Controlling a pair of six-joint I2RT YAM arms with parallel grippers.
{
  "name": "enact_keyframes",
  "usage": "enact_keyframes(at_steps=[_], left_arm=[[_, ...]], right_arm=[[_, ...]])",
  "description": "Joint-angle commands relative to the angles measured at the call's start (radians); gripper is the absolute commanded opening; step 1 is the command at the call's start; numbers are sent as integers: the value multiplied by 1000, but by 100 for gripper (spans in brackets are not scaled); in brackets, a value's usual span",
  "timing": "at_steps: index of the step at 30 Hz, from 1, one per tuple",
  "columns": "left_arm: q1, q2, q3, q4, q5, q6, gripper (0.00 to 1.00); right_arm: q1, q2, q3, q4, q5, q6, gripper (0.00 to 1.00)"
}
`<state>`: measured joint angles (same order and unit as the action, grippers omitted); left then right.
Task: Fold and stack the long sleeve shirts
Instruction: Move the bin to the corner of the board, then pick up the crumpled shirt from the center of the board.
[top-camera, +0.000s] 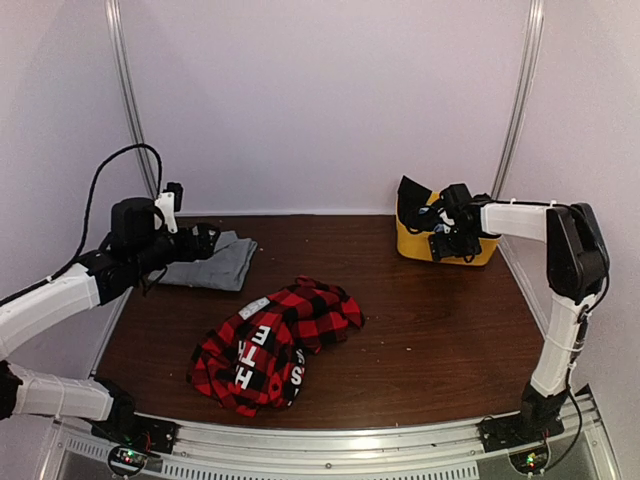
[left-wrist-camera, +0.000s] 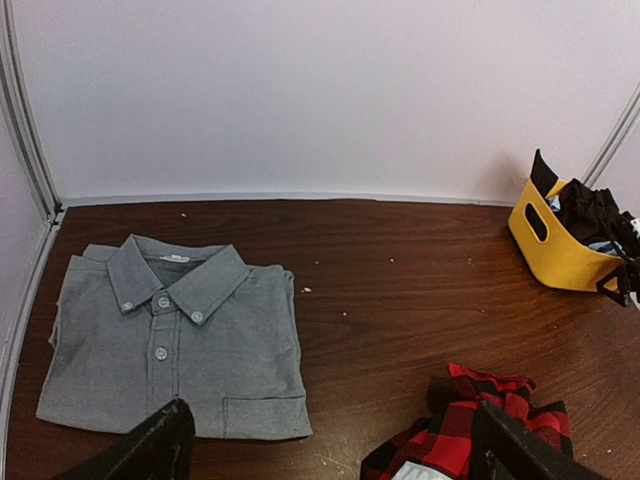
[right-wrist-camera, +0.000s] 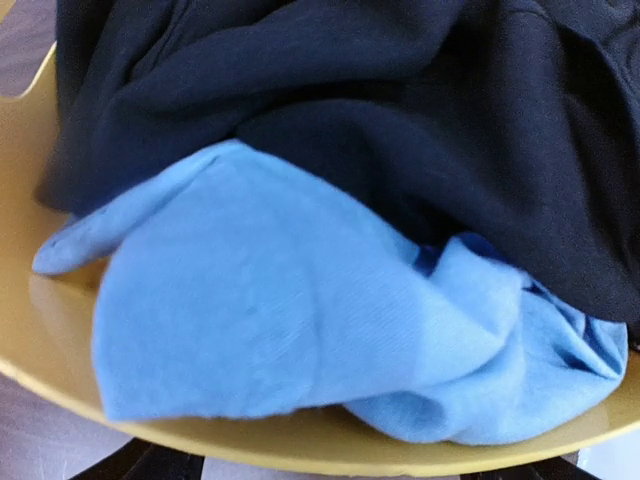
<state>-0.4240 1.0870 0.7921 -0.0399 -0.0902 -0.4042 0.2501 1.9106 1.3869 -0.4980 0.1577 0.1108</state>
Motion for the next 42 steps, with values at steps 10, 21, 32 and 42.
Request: enact_keyframes(at_steps=[10,21,32,42], left_arm=[[-207,89,-23,7,173,1,98],[-471,269,85,-160,138,85,96],[-556,450,303,-254,-39,145,16],[-545,341,544,-99,291,171,0]], right_arm=[[-46,-21,59,82,17,26,93],[196,-418,-336,148,-155,84,100],[335,-476,-468,257,-318,144,98],[410,-642,-506,416,-563,100,100]])
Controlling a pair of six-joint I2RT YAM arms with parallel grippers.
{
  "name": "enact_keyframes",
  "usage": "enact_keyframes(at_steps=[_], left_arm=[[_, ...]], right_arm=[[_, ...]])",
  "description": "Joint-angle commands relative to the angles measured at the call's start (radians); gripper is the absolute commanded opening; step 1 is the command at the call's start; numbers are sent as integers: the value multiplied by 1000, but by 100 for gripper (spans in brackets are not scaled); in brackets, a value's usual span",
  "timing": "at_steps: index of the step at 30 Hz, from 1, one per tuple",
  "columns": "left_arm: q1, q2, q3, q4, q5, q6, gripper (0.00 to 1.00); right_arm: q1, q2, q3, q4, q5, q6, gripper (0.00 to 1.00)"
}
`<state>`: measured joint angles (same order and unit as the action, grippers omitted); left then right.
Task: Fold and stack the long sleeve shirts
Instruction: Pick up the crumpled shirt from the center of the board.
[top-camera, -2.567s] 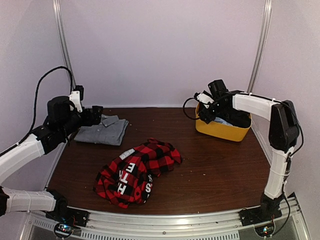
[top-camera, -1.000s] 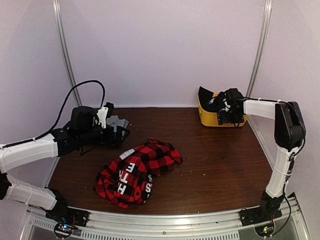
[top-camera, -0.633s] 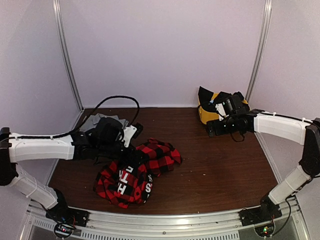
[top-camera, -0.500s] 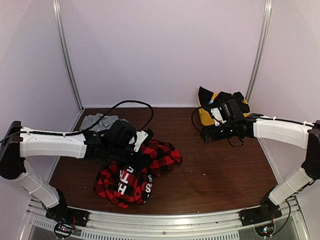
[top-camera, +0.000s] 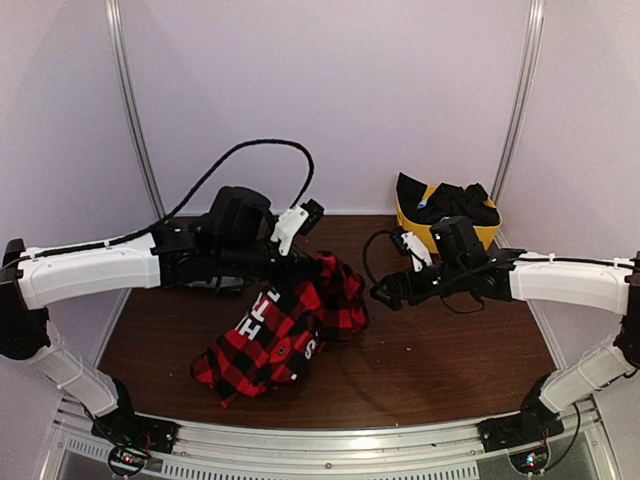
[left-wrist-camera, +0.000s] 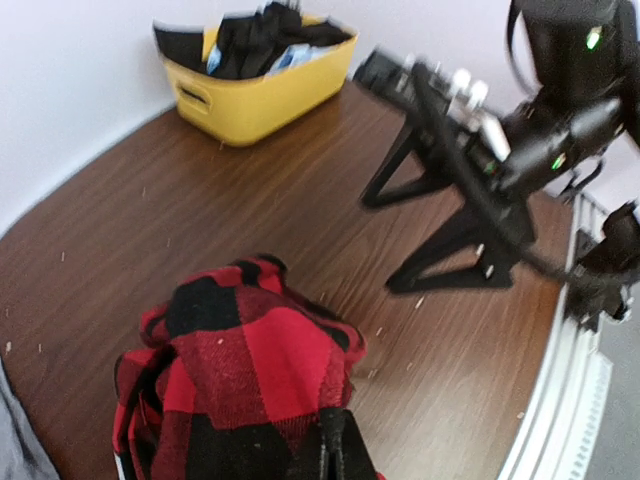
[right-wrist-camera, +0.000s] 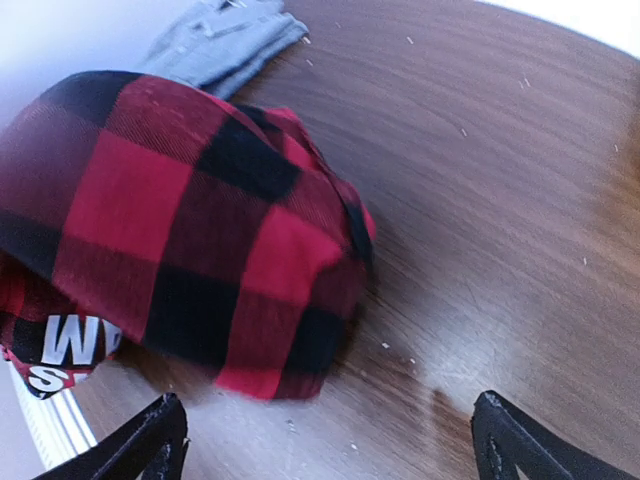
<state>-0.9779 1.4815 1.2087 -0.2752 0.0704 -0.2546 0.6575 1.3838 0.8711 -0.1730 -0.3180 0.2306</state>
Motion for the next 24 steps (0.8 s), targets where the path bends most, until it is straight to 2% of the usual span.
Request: enact_keyframes(at_steps=[1,5,9,14,24], left_arm=[[12,-53,162,134,141,25,0],[38,-54,271,175,226,8,0],[103,-41,283,298,324,-93,0],[159,24,297,324,387,-156,0],[211,144,381,302,290,-247,0]], right_arm=[[3,-144,14,88,-81,-21,100],[3,-248,57,38,-64,-38,100],[0,-331,107,-46,3,-63,100],[-2,-379,131,-109,59,-79,100],[-30,-381,166,-198,270,-45,100]])
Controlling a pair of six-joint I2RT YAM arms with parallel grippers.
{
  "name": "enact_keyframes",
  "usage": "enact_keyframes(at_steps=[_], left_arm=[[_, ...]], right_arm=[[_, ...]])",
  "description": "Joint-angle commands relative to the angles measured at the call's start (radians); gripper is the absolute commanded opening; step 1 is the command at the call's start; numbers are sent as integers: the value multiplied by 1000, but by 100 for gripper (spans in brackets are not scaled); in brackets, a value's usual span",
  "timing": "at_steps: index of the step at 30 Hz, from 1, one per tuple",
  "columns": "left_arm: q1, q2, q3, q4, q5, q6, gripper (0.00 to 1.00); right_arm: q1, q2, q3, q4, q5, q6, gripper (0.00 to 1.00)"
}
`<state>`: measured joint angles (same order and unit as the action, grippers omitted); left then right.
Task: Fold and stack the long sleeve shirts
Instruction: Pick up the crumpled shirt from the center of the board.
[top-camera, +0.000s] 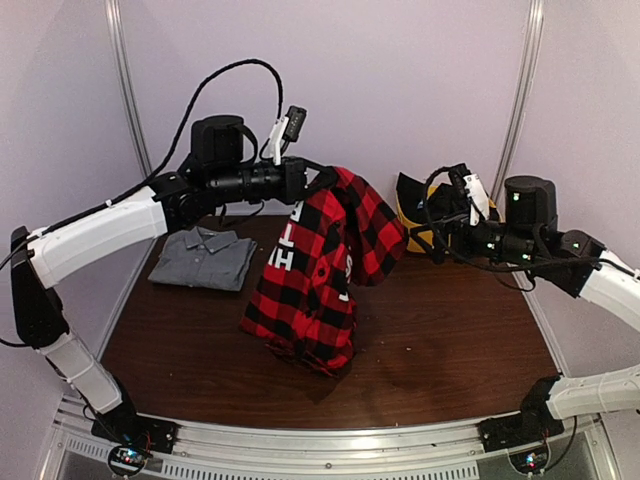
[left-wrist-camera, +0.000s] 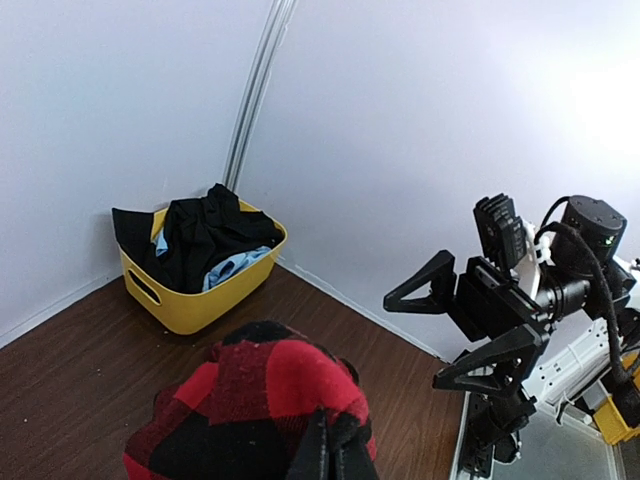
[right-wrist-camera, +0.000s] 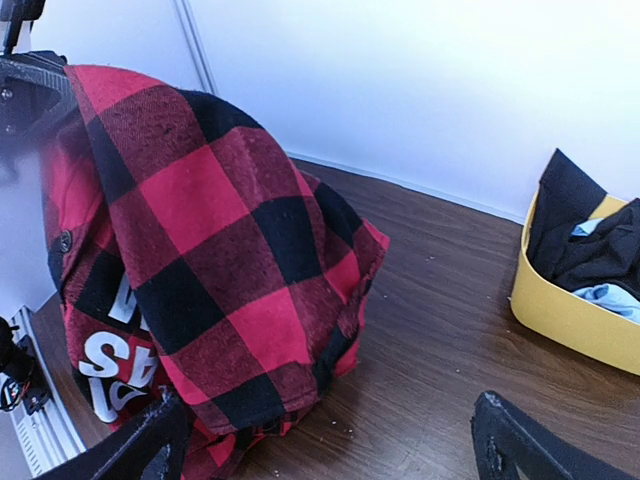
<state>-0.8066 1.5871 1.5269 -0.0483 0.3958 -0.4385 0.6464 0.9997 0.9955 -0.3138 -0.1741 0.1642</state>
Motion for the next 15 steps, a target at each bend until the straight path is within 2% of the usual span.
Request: enact_keyframes(at_steps=[1,6,11,15], left_arm=[[50,75,74,71,-34,-71,0],[73,214,181,23,-30,-96,0],[73,288,232,134,16,-228,0],[70,322,260,140,1,-281,0]], right_arm=[[-20,7,40,-60,134,26,100],[-23,25,9,-33,86,54,100],[-21,26,-84,71,-61,118,100],[11,40,-185,210,-174,204,100]])
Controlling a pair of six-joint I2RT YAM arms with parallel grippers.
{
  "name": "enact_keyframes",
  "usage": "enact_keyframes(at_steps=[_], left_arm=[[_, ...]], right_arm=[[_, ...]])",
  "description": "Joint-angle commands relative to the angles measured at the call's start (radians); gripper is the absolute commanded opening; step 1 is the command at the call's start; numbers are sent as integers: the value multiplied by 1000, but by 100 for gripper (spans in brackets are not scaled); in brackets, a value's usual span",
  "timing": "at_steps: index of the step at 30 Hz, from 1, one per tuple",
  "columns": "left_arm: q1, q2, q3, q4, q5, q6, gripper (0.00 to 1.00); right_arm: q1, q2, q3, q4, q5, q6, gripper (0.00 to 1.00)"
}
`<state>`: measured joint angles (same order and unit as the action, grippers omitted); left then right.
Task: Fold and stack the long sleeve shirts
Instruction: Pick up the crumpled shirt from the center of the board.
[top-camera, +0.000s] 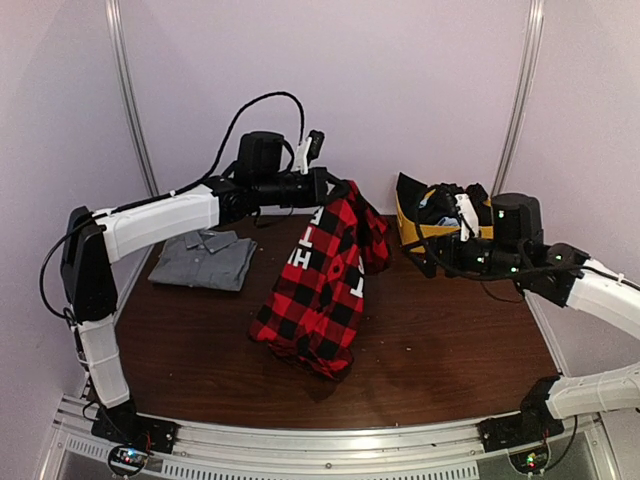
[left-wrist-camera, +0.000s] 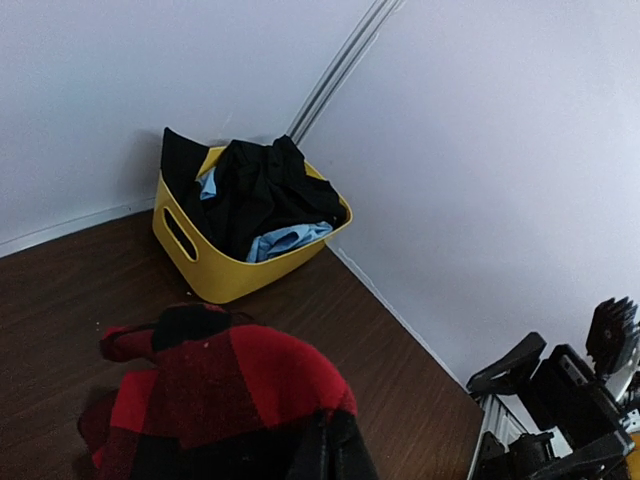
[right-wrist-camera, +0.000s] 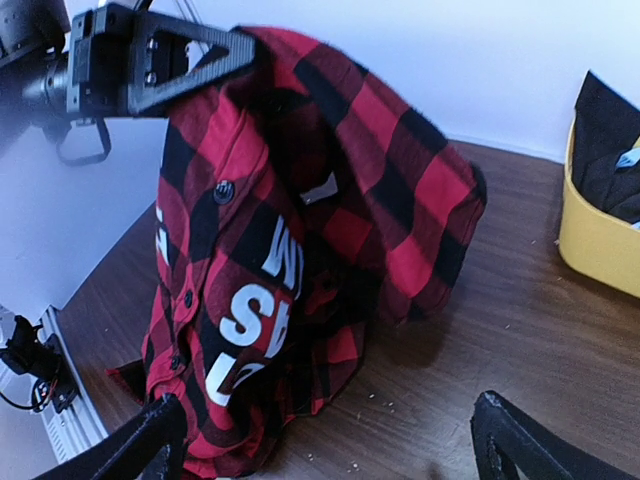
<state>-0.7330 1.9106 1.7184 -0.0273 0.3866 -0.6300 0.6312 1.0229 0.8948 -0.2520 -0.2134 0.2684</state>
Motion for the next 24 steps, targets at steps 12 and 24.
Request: enact_keyframes(at_steps=[12,24], left_arm=[[-3,-65,-46,277,-9,-229,0],[1,-285,-218,250,-135,-153,0]], right_arm=[[232,253,-159,469,-107,226,100],[184,400,65,216,116,123,0]])
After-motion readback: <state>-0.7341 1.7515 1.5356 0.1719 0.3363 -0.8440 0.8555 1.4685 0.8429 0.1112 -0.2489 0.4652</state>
